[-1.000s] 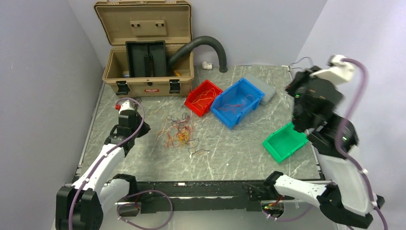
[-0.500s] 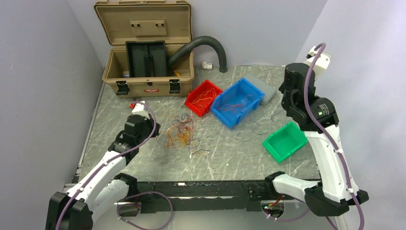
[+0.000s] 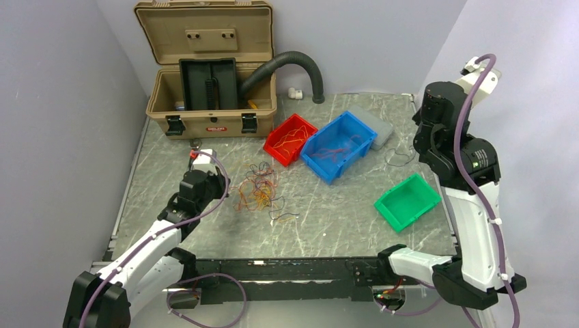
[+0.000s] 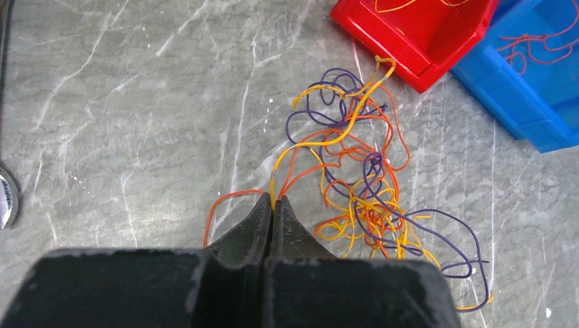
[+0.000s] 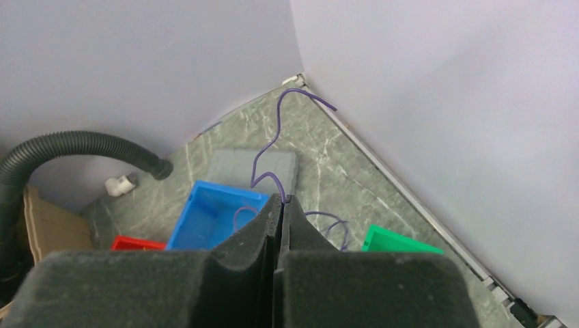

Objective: Untangle the cables

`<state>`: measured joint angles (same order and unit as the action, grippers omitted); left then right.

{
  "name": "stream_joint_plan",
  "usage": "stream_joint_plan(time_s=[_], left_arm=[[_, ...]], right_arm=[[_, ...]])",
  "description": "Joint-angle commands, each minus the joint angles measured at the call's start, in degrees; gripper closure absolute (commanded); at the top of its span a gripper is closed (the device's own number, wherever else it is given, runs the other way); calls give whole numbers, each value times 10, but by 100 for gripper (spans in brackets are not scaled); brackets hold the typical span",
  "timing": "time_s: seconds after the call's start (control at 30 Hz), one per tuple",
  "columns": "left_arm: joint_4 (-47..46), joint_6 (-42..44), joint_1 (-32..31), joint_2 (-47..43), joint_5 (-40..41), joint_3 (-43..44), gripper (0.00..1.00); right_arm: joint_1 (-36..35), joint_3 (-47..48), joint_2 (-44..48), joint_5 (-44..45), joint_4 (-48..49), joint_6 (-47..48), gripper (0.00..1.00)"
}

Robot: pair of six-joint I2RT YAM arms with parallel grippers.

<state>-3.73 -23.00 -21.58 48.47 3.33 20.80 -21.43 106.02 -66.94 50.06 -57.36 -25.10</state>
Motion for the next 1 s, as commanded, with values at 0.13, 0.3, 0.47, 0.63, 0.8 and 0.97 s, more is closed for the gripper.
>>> stream_joint_plan(time_s=[0.13,0.3,0.47,0.63,0.8,0.97], left_arm=[[-37,15,-3,-19,-9,-8,100],[-34,16,-3,-22,-9,-9,100],[-34,16,-3,-22,-6,-9,100],[-36,16,-3,-25,-8,-11,100],[-39,17,-4,-19,-12,-12,100],[-43,17,-3,-12,-16,-12,100]], right_arm=[[11,-37,35,56,-27,-8,100],[19,-30,40,71,-34,-7,100],[22,-4,40,81,-44,2,100],[24,-10,52,100,-48,10,100],[28,-105,71,121,-64,-42,100],[46,-195,85,96,-66,-101,100]])
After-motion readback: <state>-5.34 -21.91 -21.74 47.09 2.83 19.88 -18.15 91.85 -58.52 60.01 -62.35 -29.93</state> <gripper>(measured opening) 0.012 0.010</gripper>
